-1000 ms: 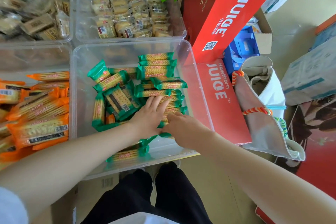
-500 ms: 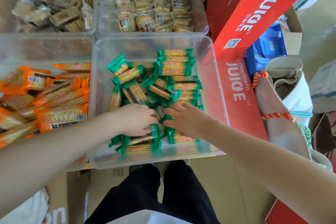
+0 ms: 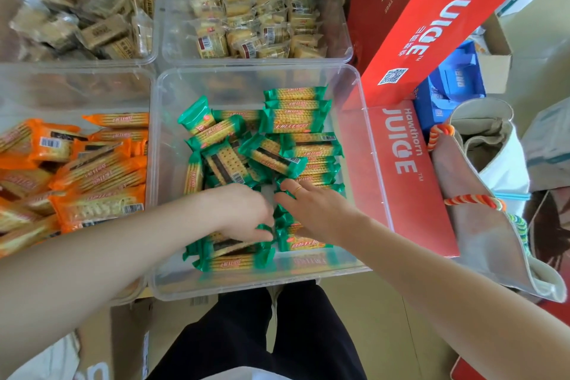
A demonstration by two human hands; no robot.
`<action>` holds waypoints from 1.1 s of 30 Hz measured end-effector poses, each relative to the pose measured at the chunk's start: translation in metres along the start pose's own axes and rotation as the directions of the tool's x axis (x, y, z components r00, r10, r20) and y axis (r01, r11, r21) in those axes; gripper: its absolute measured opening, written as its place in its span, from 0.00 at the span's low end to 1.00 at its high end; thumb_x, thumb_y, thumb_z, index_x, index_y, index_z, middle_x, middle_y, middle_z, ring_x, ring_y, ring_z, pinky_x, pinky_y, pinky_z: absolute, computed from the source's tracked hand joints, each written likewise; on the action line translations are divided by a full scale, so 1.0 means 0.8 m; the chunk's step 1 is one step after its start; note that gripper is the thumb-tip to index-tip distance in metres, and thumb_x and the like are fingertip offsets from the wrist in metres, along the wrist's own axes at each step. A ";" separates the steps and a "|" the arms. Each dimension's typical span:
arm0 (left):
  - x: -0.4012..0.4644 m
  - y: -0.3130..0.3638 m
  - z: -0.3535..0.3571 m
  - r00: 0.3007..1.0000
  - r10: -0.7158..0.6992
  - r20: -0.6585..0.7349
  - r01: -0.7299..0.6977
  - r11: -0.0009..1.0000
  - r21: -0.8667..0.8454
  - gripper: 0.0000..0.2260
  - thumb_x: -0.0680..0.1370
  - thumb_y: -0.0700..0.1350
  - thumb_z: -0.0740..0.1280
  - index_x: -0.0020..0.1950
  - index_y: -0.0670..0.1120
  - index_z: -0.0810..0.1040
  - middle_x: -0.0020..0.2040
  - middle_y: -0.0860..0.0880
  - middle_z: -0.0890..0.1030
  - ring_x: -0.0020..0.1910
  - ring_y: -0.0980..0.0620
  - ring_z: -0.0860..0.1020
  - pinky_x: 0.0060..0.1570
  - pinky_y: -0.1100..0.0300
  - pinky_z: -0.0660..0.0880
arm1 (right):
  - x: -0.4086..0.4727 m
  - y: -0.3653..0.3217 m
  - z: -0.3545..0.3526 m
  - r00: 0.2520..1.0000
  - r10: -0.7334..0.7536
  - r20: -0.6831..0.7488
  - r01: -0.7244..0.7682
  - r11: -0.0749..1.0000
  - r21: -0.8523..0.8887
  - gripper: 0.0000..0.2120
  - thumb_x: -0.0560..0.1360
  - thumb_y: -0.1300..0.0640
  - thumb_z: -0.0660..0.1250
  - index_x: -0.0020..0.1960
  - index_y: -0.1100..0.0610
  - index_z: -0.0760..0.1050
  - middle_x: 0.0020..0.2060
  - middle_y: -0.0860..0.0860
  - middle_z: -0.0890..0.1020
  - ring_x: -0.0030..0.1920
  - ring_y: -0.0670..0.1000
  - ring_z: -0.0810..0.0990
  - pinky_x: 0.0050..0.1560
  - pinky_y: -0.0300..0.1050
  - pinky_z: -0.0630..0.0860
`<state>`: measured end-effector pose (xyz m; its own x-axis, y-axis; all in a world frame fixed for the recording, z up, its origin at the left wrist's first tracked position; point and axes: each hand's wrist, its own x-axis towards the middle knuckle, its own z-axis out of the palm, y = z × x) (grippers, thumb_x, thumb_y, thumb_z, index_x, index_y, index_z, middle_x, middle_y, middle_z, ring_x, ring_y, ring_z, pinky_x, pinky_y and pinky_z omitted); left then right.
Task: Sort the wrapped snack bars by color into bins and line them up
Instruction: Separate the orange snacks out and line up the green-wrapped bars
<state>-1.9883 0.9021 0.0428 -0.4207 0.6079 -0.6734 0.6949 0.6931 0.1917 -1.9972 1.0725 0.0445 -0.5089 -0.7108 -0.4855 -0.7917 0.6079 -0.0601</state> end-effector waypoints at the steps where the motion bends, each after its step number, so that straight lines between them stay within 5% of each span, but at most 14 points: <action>1: -0.005 -0.006 0.000 0.982 -0.015 -0.186 0.007 0.999 -0.043 0.17 0.80 0.55 0.55 0.60 0.48 0.75 0.56 0.49 0.76 0.54 0.48 0.76 0.46 0.55 0.76 | 0.000 0.002 -0.004 0.999 0.021 -0.033 -0.020 0.998 0.052 0.27 0.74 0.48 0.67 0.68 0.56 0.62 0.66 0.54 0.66 0.61 0.55 0.69 0.47 0.51 0.78; 3: -0.016 -0.022 -0.001 0.795 -0.092 -0.599 0.054 0.995 -0.082 0.08 0.75 0.47 0.67 0.48 0.43 0.78 0.45 0.46 0.78 0.43 0.45 0.79 0.33 0.55 0.75 | -0.001 0.010 -0.014 0.972 0.086 -0.221 -0.060 0.991 0.123 0.17 0.72 0.52 0.70 0.58 0.58 0.73 0.53 0.55 0.76 0.53 0.56 0.77 0.35 0.51 0.79; 5: -0.019 -0.038 0.001 0.657 -0.225 -0.719 0.205 0.972 -0.117 0.12 0.67 0.40 0.75 0.47 0.39 0.78 0.44 0.42 0.79 0.41 0.41 0.79 0.31 0.51 0.77 | -0.001 0.024 -0.019 0.900 0.223 -0.375 -0.179 0.972 0.149 0.13 0.64 0.64 0.75 0.46 0.60 0.77 0.41 0.56 0.79 0.39 0.58 0.80 0.23 0.46 0.74; 9: -0.002 -0.049 -0.004 0.720 -0.422 -0.551 0.415 0.898 -0.146 0.23 0.71 0.46 0.72 0.63 0.40 0.70 0.57 0.41 0.75 0.54 0.41 0.76 0.46 0.49 0.75 | 0.007 0.042 -0.028 0.845 0.393 -0.363 -0.364 0.920 0.147 0.22 0.69 0.70 0.64 0.62 0.60 0.70 0.58 0.57 0.73 0.56 0.60 0.74 0.49 0.51 0.74; 11: 0.008 -0.050 -0.002 0.725 -0.452 -0.521 0.439 0.885 -0.156 0.22 0.76 0.49 0.66 0.66 0.42 0.66 0.59 0.44 0.73 0.55 0.43 0.75 0.44 0.53 0.73 | 0.014 0.050 -0.028 0.843 0.424 -0.332 -0.420 0.903 0.087 0.23 0.71 0.69 0.62 0.64 0.60 0.66 0.59 0.57 0.71 0.58 0.59 0.71 0.54 0.50 0.71; 15: 0.008 -0.055 0.000 0.645 -0.448 -0.619 0.399 0.888 -0.228 0.16 0.75 0.45 0.67 0.61 0.40 0.71 0.52 0.43 0.76 0.45 0.42 0.78 0.32 0.55 0.68 | 0.024 0.055 -0.030 0.812 0.422 -0.402 -0.451 0.892 0.026 0.16 0.59 0.72 0.70 0.46 0.63 0.76 0.39 0.58 0.79 0.39 0.60 0.78 0.36 0.49 0.74; 20: 0.002 -0.052 -0.001 0.617 -0.333 -0.713 0.266 0.941 -0.209 0.11 0.66 0.40 0.74 0.45 0.38 0.79 0.37 0.43 0.78 0.28 0.43 0.78 0.18 0.60 0.69 | 0.033 0.066 -0.052 0.758 0.392 -0.521 -0.379 0.915 0.137 0.15 0.57 0.73 0.72 0.40 0.63 0.74 0.32 0.57 0.78 0.35 0.60 0.78 0.28 0.46 0.72; 24: 0.008 -0.049 -0.005 0.539 -0.307 -0.784 0.242 0.948 -0.206 0.11 0.75 0.45 0.62 0.47 0.39 0.80 0.38 0.45 0.81 0.27 0.47 0.78 0.17 0.62 0.68 | 0.044 0.072 -0.062 0.817 0.410 -0.405 -0.364 0.912 0.191 0.09 0.72 0.68 0.65 0.52 0.63 0.72 0.52 0.59 0.72 0.51 0.60 0.73 0.33 0.49 0.70; 27: 0.013 -0.046 -0.016 0.479 -0.398 -0.782 0.187 0.917 -0.352 0.15 0.77 0.48 0.59 0.51 0.38 0.77 0.41 0.44 0.81 0.27 0.46 0.78 0.18 0.62 0.67 | 0.043 0.085 -0.068 0.823 0.438 -0.362 -0.350 0.893 0.284 0.06 0.77 0.62 0.62 0.52 0.62 0.74 0.51 0.58 0.74 0.53 0.60 0.74 0.43 0.54 0.76; 30: 0.026 -0.039 -0.028 0.445 -0.531 -0.721 0.122 0.834 -0.538 0.14 0.78 0.45 0.64 0.58 0.37 0.72 0.50 0.41 0.80 0.35 0.44 0.80 0.27 0.56 0.73 | 0.032 0.093 -0.073 0.839 0.417 -0.349 -0.310 0.895 0.322 0.17 0.78 0.49 0.61 0.56 0.61 0.76 0.54 0.57 0.76 0.58 0.60 0.73 0.53 0.55 0.74; 33: 0.040 -0.028 -0.033 0.439 -0.617 -0.653 0.093 0.754 -0.651 0.17 0.78 0.45 0.64 0.63 0.39 0.68 0.55 0.43 0.75 0.42 0.46 0.79 0.38 0.53 0.77 | 0.020 0.081 -0.072 0.920 0.281 -0.273 -0.257 0.959 0.121 0.30 0.73 0.42 0.66 0.68 0.56 0.66 0.68 0.55 0.67 0.67 0.57 0.66 0.64 0.53 0.65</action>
<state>-2.0328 0.9161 0.0353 -0.9944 0.0918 0.0519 0.1052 0.8307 0.5467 -2.0758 1.0805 0.0829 -0.7827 -0.5800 -0.2259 -0.5877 0.8082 -0.0387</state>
